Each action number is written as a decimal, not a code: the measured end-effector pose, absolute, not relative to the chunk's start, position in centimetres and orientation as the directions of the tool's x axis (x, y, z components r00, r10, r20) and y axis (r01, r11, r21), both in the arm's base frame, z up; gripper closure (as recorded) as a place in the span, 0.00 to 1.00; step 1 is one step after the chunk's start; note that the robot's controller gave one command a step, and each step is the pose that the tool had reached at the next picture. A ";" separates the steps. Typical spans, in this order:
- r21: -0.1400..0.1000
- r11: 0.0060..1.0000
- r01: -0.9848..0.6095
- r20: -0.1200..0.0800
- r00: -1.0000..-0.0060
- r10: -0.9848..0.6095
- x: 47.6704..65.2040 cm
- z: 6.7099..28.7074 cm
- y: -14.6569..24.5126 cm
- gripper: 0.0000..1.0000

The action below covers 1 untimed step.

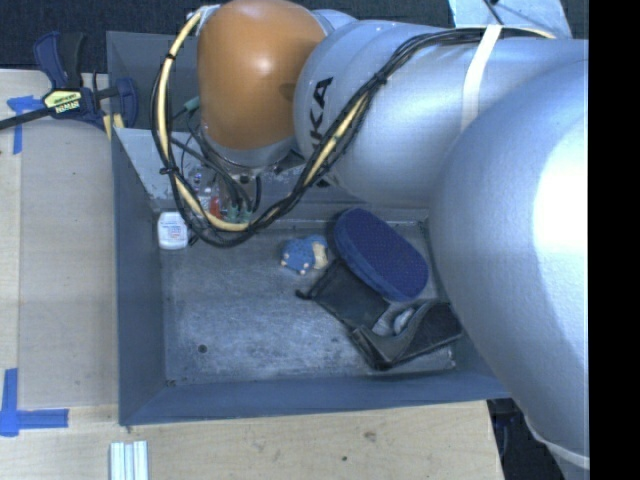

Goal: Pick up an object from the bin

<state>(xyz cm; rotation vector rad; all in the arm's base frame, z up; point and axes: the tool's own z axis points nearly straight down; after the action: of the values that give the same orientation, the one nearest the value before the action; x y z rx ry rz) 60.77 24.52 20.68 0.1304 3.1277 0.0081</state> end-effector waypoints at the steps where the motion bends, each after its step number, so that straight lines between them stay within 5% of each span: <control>1: -0.004 1.000 0.010 -0.002 -1.000 0.010 62.5 17.7 11.1 1.00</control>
Offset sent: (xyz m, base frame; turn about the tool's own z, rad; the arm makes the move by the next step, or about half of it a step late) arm 0.0154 -0.1274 -0.0295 -0.0808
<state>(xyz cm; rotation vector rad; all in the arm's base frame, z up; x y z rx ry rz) 62.47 11.07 17.69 0.0160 3.1400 -0.0068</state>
